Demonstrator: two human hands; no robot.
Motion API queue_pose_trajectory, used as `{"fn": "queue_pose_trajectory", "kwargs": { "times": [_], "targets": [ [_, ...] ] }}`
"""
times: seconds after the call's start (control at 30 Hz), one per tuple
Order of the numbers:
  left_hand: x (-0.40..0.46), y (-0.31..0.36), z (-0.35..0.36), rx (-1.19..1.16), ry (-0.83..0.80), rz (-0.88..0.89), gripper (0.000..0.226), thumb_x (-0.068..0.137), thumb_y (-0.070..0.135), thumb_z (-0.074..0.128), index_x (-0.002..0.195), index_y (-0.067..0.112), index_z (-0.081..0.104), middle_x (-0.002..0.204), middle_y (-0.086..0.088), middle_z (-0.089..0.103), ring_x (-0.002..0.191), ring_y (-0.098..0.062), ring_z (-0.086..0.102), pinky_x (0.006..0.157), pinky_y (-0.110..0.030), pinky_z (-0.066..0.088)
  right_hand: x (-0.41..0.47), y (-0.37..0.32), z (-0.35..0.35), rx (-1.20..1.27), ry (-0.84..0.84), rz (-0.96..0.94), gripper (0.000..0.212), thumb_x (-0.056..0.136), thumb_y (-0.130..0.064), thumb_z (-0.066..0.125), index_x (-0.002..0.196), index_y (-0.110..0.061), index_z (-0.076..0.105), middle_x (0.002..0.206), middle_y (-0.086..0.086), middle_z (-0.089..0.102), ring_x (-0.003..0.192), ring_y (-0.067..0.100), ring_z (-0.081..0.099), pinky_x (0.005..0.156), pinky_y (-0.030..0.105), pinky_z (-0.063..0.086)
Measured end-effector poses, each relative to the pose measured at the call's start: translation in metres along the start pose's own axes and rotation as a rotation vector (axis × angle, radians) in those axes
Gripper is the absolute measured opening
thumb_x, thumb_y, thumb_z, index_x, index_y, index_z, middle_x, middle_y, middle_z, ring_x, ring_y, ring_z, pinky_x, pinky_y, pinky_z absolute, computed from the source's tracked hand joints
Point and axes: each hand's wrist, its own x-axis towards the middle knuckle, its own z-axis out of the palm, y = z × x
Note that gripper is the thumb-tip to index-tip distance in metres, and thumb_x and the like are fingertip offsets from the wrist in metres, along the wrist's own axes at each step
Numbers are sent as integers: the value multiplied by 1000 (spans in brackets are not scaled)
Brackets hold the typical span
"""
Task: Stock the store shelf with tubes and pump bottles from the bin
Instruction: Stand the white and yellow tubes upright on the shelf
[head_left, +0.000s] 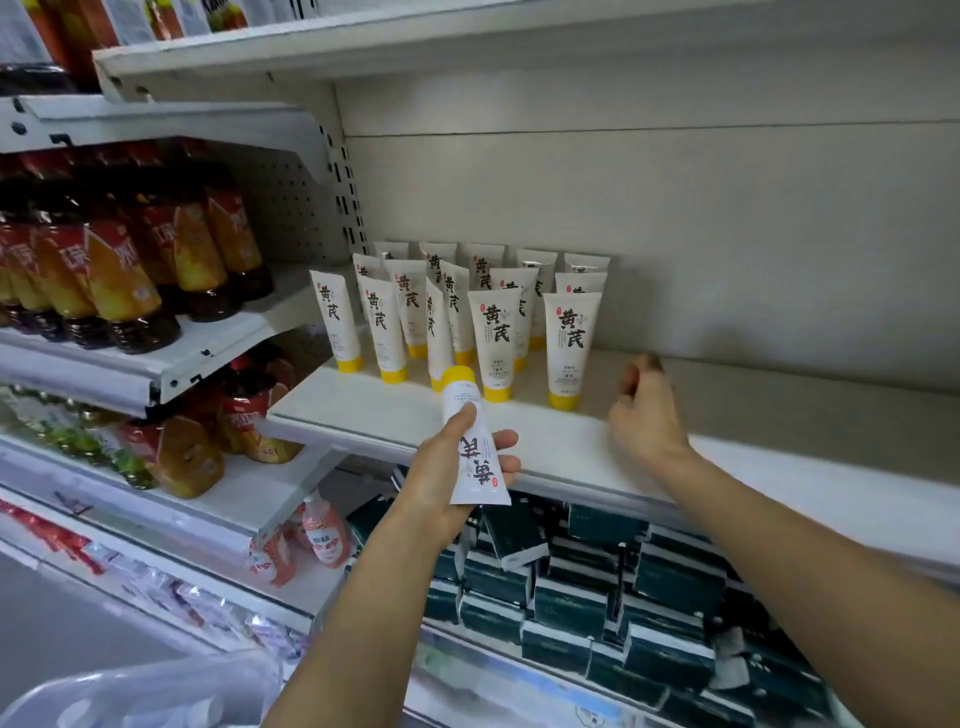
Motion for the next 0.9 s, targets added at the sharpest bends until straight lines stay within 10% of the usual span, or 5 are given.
{"fn": "queue_pose_trajectory", "kwargs": {
  "times": [0.13,0.4,0.63,0.9],
  "targets": [
    [-12,7,-16,49,-53,-82,34,100,43,43,115,15,55,90,-19,71,57,-26,58,59,-34,51,-30,-33,5,-16,-85,-338,39,75,12,43,78,-27,37,79,-8,42,73,18,41,64,46,41],
    [-34,29,-64,308,-88,-169,63,90,60,44,122,8,61,93,-18,71,60,-28,67,54,-35,55,-67,-97,55,-500,-447,-1020,88,65,-2,71,143,-27,40,152,4,33,134,22,22,97,42,38],
    [-60,60,-123,298,-164,-258,70,92,61,39,129,5,56,95,-20,70,73,-31,70,53,-35,56,-98,-119,90,-505,-581,-867,40,84,-24,65,120,-24,50,119,-2,47,110,18,43,71,40,47],
    [-79,88,-185,264,-11,-106,37,92,34,59,114,3,61,96,-24,71,68,-34,71,45,-28,56,-137,-149,130,-545,-606,-576,43,73,-48,73,101,-27,48,102,-5,62,93,21,60,59,30,37]
  ]
}}
